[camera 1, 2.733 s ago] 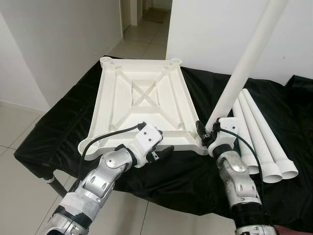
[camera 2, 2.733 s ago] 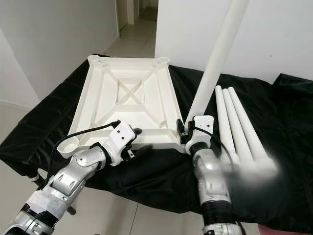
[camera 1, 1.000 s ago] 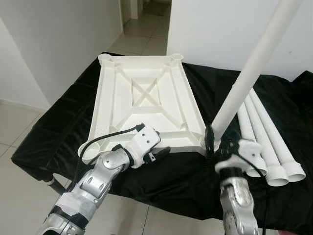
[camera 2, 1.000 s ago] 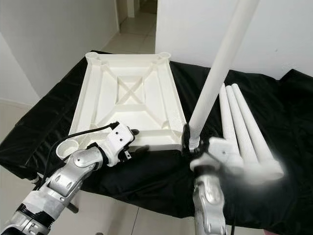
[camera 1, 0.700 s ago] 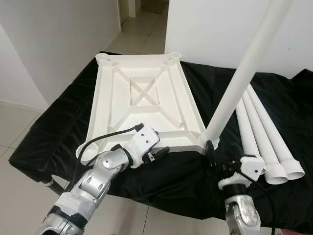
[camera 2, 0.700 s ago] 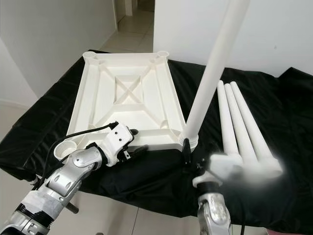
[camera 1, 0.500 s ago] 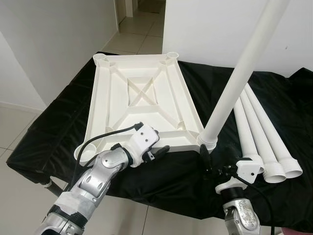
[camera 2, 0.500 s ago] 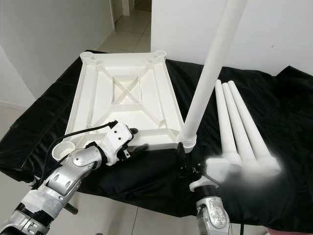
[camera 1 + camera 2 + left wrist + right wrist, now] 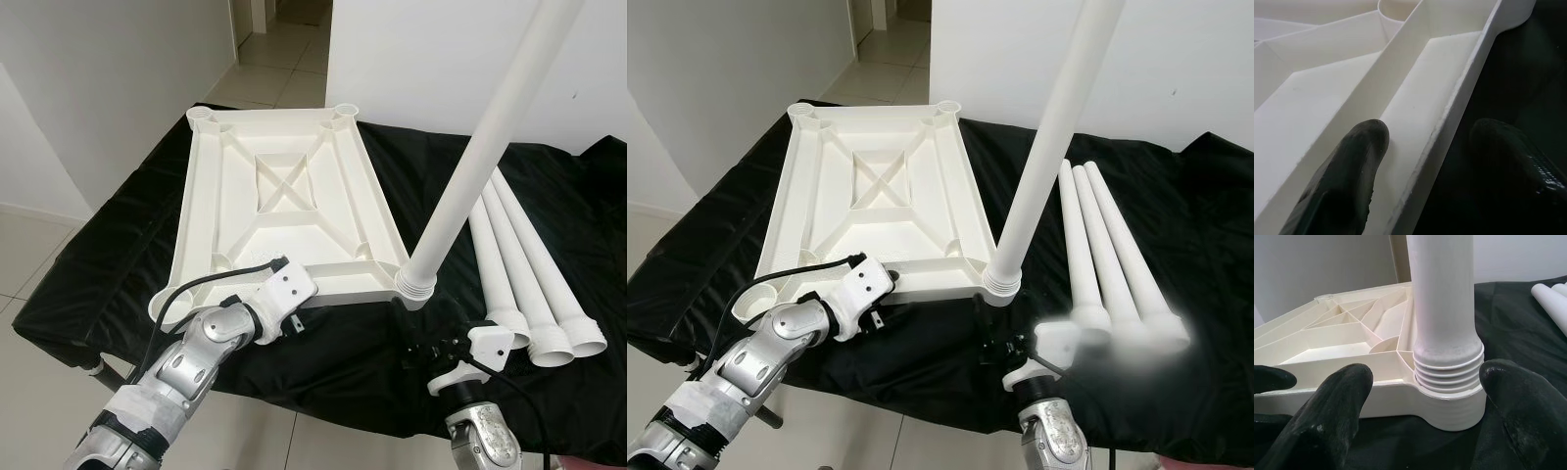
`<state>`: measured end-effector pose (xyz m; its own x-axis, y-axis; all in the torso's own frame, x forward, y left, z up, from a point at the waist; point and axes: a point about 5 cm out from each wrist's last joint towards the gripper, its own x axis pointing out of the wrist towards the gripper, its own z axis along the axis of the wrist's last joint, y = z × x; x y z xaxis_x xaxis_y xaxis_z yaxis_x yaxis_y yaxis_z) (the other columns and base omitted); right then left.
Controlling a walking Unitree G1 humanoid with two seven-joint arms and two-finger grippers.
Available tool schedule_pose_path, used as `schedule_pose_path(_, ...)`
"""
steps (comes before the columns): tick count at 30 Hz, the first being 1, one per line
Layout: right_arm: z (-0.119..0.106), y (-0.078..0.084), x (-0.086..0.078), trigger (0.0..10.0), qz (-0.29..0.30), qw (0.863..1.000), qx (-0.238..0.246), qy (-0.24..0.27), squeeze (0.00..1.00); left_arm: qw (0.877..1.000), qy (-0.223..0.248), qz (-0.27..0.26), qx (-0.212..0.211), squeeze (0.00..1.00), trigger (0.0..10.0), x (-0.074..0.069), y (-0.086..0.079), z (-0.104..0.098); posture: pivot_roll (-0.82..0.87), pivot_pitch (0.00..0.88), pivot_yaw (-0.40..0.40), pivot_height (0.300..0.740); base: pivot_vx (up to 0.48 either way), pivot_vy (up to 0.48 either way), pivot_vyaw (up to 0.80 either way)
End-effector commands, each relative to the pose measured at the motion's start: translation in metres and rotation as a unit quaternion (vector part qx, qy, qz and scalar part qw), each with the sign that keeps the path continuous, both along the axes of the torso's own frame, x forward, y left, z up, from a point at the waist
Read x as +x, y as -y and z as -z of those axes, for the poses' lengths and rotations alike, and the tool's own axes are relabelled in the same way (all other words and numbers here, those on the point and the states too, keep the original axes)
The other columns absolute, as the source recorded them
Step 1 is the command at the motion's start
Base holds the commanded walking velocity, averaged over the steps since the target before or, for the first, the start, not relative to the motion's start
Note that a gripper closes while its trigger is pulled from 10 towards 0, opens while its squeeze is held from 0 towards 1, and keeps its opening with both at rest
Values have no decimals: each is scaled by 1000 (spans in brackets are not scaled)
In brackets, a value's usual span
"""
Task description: Building children table
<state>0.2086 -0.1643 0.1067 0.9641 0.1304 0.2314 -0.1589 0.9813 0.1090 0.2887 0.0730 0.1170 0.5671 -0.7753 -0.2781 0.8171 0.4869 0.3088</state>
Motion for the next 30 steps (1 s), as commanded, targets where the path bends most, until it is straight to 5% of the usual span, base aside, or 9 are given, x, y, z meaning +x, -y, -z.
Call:
schedule_pose_path(1,2,2,0,10000,-1,1000,2,-7,0,997,-44,62,21,0,10000,-5,0,8,-51,30,-2,740,0,0,0)
schedule_pose_path(15,2,2,6,10000,-8,1000,-12,-8,0,994,-92,-49,39,0,10000,18,-13,16,-51,23,-3,740,0,0,0)
schedule_pose_path(16,2,2,7,10000,-7,1000,-13,-7,0,994,-89,-59,35,0,8706,21,-14,14,-51,19,-4,740,0,0,0)
schedule_pose_path(17,2,2,7,10000,-7,1000,-13,-7,0,994,-89,-59,35,0,8706,21,-14,14,-51,19,-4,740,0,0,0)
schedule_pose_path(18,2,2,8,10000,-7,1000,-14,-7,0,993,-90,-68,33,0,4157,23,-15,14,-52,18,-3,740,0,0,0)
schedule_pose_path(19,2,2,8,10000,-7,1000,-14,-7,0,993,-90,-68,33,0,4157,23,-15,14,-52,18,-3,740,0,0,0)
schedule_pose_path(20,2,3,9,10000,-7,1000,-15,-6,0,992,-90,-76,34,0,0,25,-17,14,-52,16,-3,740,0,0,0)
schedule_pose_path(30,2,4,14,10000,-7,1000,-21,-4,0,991,-100,-84,34,0,0,24,-17,15,-47,15,-6,740,0,0,0)
